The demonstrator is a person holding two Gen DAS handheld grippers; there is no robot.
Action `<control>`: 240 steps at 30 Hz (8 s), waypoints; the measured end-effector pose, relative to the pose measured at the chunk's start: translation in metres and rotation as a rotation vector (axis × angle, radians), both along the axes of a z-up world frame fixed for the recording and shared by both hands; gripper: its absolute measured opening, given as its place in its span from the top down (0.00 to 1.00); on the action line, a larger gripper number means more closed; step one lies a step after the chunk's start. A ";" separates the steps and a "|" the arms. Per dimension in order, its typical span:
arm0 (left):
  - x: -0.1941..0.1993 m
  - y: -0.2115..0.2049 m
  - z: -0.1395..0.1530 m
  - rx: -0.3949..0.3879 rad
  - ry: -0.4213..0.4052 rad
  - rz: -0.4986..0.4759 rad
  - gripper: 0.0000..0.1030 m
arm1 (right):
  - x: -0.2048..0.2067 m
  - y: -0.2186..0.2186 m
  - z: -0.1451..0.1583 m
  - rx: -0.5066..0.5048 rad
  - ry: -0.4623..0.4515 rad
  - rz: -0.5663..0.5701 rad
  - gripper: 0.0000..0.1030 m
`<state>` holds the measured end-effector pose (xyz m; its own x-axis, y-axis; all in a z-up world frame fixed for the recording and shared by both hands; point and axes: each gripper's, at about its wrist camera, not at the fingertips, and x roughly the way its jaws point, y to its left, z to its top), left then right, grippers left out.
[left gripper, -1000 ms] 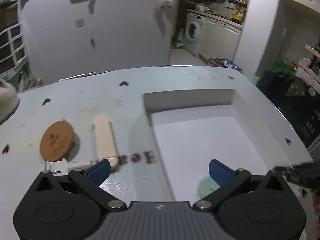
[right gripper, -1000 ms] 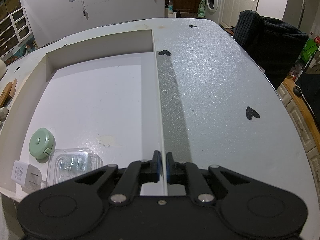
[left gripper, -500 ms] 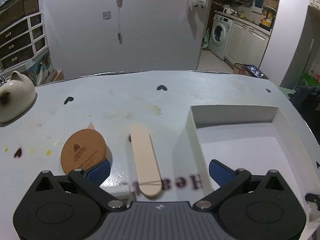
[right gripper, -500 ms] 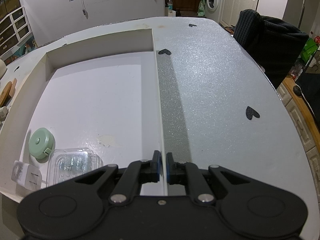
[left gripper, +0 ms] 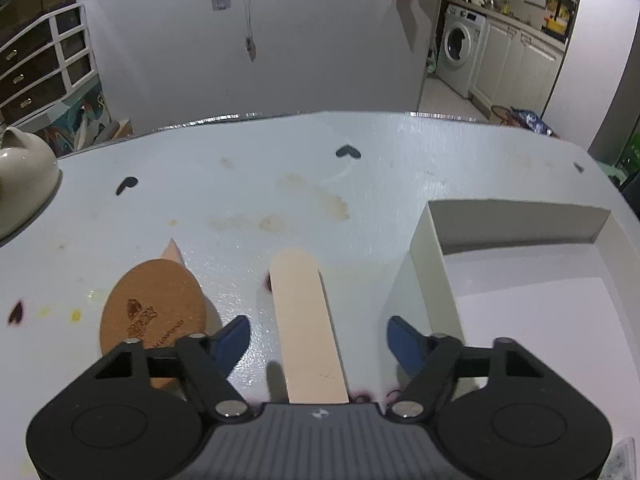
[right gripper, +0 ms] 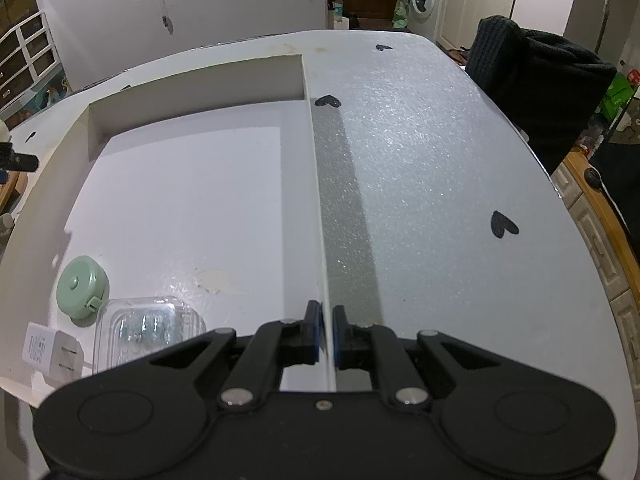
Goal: Organize rigid objects
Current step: 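Move the left gripper to the wooden stick and close on it, then lift the wooden stick with the left gripper and carry it toward the tray, then lower the stick into the tray and open the left gripper, then move the left gripper to the white suction-cup holder and grasp its knob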
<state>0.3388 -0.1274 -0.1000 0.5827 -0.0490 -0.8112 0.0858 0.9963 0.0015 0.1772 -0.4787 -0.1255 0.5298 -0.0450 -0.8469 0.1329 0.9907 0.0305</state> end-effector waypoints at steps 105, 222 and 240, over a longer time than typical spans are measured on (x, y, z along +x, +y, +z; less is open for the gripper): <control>-0.118 -0.005 -0.021 -0.013 0.088 -0.185 0.55 | -0.002 0.001 0.001 -0.011 -0.009 0.033 0.93; -0.105 -0.156 0.046 -0.384 0.114 -0.209 0.00 | 0.001 -0.004 -0.001 0.001 0.001 0.051 0.94; -0.115 -0.011 0.066 -0.294 -0.067 -0.114 0.00 | 0.007 0.002 -0.002 -0.023 0.029 0.004 0.92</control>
<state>0.2239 -0.1389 -0.0337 0.6118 -0.3438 -0.7124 0.2062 0.9388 -0.2759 0.1843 -0.4768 -0.1274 0.5050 -0.0627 -0.8608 0.1298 0.9915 0.0040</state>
